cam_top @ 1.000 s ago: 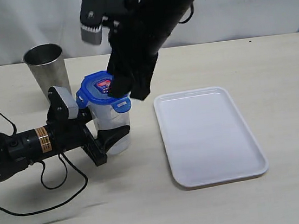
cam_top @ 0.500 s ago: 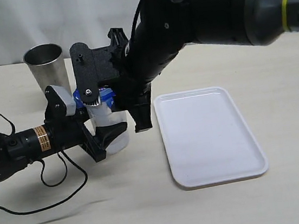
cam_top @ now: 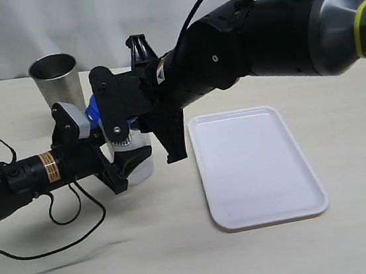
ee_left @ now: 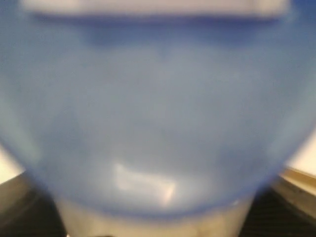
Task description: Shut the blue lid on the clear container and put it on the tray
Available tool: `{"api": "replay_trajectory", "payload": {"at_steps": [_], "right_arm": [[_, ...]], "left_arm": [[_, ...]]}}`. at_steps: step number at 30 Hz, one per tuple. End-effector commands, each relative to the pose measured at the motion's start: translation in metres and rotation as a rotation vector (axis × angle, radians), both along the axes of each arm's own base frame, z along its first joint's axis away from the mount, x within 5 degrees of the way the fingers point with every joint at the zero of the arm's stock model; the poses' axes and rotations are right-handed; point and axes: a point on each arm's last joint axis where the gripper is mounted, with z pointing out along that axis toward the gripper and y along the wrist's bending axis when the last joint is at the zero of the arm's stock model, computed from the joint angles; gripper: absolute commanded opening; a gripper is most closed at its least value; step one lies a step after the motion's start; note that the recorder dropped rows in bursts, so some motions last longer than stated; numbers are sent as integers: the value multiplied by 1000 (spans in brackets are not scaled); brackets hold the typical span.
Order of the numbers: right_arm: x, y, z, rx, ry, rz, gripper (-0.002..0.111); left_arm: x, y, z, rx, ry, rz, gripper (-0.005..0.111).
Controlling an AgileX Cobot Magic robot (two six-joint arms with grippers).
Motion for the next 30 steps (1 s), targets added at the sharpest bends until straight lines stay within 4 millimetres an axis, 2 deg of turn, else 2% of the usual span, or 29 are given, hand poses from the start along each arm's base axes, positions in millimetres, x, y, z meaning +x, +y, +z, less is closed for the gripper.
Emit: {"api": "replay_trajectory", "payload": {"at_steps": [1, 4, 9, 17, 21, 23, 26, 28, 30], "right_arm": [[1, 2, -50, -80, 122, -18, 26], [2, 3, -53, -81, 123, -18, 25], [2, 3, -52, -68, 118, -27, 15], [3, 4, -52, -39, 97, -38, 15], [-1, 2, -41, -18, 130, -60, 16], [-4, 2, -29, 33, 136, -80, 21], [-9, 1, -6, 116, 139, -105, 37], [-14, -1, 11, 164, 138, -114, 46], [-19, -3, 27, 227, 149, -131, 50]], "left_arm": [[-11, -10, 2, -5, -46, -140, 0], [-12, -11, 2, -8, -42, -145, 0], [-12, -11, 3, -21, -36, -146, 0], [-13, -11, 4, -27, -38, -153, 0], [-11, -11, 4, -8, -77, -145, 0], [-9, -10, 4, 3, -104, -127, 0], [-7, -9, 5, 11, -128, -106, 0], [-7, -9, 5, 57, -209, -127, 0], [-7, -9, 5, 111, -302, -152, 0]]}}
